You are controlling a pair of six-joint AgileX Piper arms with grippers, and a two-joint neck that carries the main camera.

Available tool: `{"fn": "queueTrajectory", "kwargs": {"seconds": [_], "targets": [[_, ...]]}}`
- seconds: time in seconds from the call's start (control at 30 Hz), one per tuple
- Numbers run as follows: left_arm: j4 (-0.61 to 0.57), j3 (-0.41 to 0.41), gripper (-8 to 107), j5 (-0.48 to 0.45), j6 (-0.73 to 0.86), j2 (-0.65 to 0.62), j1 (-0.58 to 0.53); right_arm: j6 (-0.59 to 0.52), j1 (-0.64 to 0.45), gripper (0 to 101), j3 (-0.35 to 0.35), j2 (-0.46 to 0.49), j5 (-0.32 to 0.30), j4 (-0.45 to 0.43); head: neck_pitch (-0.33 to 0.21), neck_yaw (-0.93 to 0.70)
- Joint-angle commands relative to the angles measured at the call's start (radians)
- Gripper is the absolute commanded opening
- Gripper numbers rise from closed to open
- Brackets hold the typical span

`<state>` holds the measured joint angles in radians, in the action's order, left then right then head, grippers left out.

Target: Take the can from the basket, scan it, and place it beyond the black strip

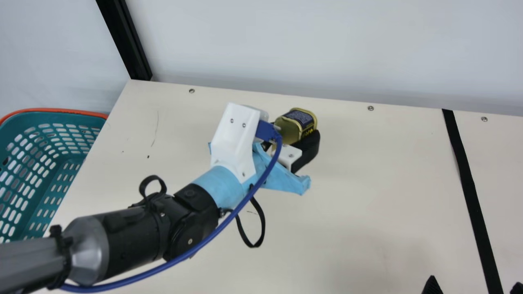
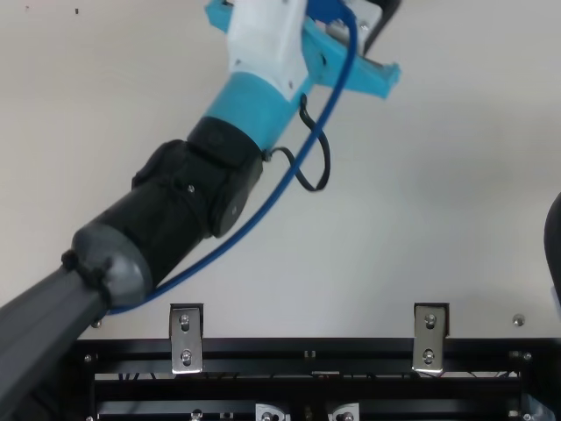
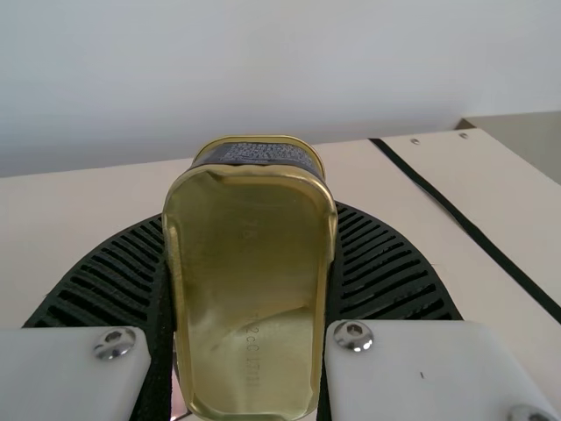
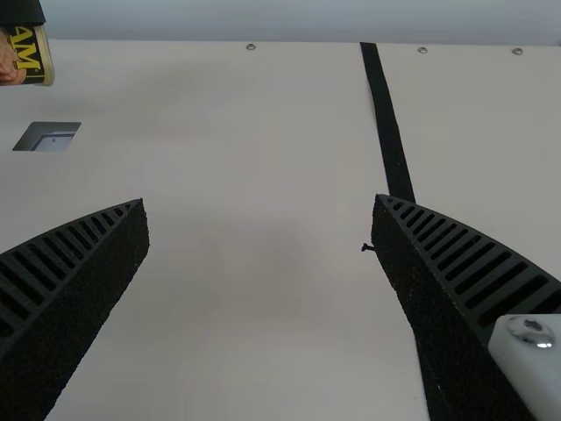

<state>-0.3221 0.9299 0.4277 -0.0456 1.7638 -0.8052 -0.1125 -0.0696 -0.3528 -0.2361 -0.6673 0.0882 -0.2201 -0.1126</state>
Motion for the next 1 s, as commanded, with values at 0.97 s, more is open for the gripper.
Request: {"fn": "queueTrajectory", "kwargs": {"seconds": [0.97], "targets": [[0.441, -0.054, 10, -0.238, -0.230, -0.174, -0.066, 0.000, 0.000, 101, 0.000, 0.000, 0.000, 0.000, -0.005, 0.010]]}}
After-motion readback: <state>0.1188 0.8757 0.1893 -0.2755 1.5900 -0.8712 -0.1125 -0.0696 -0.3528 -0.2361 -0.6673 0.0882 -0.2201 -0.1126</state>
